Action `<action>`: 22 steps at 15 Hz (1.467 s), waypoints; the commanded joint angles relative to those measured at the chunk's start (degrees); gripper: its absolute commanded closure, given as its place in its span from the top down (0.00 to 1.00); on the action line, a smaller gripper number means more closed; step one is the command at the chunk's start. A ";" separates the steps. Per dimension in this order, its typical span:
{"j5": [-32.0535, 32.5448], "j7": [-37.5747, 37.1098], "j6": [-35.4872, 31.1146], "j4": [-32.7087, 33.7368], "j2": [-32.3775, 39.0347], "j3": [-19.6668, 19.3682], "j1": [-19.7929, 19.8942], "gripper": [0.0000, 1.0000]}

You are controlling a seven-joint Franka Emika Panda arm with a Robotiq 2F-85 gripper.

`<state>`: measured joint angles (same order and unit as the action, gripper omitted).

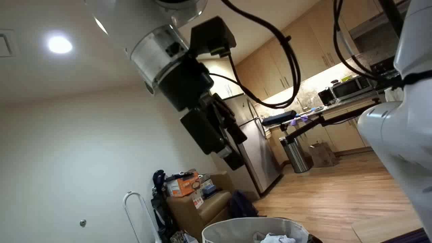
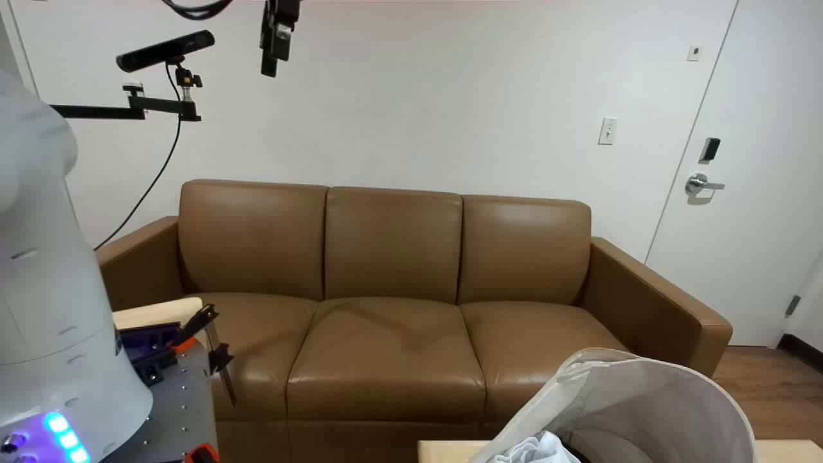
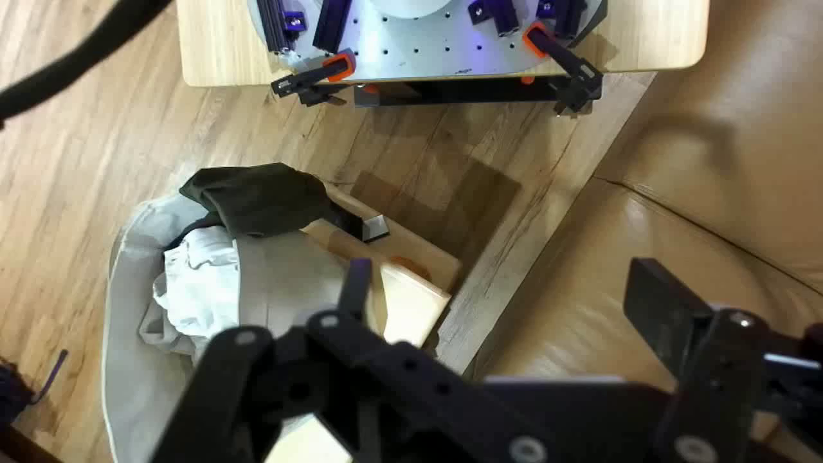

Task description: Remove the white clothing from the laundry bag and place it on the sofa

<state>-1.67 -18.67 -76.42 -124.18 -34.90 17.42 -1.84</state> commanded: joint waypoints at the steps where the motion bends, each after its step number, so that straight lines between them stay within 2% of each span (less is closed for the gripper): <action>1: 0.45 -0.68 0.12 0.18 0.35 -0.95 -1.41 1.00; 4: 2.34 -1.84 -2.71 -2.90 2.31 -0.04 -0.63 1.00; 5: 2.08 -0.77 -3.98 -4.82 3.00 -1.00 -0.68 1.00; 7: 3.91 -0.75 -10.44 -10.38 2.70 -3.05 0.39 1.00; 11: 16.69 -1.92 -25.96 -24.47 0.55 -7.42 4.15 1.00; 13: 20.98 -3.86 -31.23 -29.99 0.18 -11.18 7.47 1.00; 14: 20.22 -4.25 -32.04 -31.91 0.64 -13.81 9.11 1.00; 15: 19.00 -2.81 -28.98 -27.55 2.47 -11.39 6.52 1.00; 17: 19.06 -2.50 -29.82 -29.10 2.46 -12.84 7.54 1.00; 19: 19.10 -2.60 -29.81 -28.34 2.44 -12.00 6.80 1.00; 20: 19.28 -1.67 -32.04 -29.31 1.43 -12.23 6.15 1.00; 22: 21.41 -0.14 -42.15 -31.80 -0.55 -15.50 8.19 1.00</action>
<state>17.48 -21.20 -109.04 -152.77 -32.66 5.35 4.95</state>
